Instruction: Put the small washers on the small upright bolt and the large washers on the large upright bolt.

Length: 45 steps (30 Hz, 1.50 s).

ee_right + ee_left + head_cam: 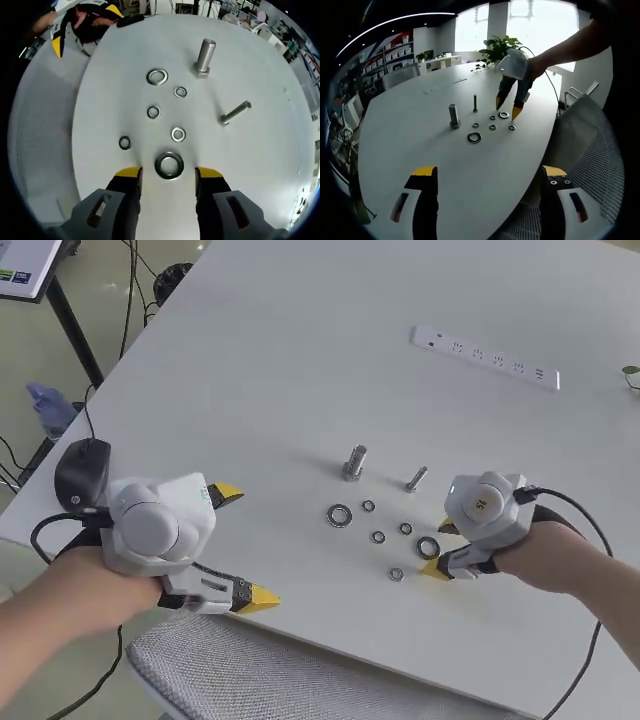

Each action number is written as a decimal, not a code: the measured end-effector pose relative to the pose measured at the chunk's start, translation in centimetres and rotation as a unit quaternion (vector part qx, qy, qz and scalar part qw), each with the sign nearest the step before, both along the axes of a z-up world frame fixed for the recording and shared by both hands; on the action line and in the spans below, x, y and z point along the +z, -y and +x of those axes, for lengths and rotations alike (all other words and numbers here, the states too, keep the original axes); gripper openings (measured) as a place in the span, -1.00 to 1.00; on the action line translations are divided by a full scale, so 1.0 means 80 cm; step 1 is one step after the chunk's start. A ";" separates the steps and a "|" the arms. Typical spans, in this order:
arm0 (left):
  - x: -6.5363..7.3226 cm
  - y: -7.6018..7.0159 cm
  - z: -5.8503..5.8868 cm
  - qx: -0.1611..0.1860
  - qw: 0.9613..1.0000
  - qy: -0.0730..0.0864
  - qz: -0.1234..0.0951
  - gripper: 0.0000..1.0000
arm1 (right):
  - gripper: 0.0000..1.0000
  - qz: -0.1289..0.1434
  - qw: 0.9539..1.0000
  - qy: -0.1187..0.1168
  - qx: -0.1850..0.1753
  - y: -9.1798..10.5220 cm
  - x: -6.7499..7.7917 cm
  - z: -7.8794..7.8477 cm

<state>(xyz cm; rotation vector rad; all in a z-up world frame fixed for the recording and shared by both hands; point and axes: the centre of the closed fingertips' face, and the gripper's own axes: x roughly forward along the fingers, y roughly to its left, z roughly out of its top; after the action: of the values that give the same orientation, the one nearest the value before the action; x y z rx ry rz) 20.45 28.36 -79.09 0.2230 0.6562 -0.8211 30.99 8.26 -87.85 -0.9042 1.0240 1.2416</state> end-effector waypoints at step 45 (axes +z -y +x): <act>0.003 0.019 -0.015 -0.009 1.000 0.000 0.005 0.53 | -0.55 -0.080 0.996 -0.003 0.047 -0.003 -0.001 -0.002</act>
<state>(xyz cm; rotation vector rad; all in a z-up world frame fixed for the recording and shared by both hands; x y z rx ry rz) 19.22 26.86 -78.86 0.2376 0.6598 -0.8351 30.82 8.50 -87.94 -1.0831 1.1079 1.2528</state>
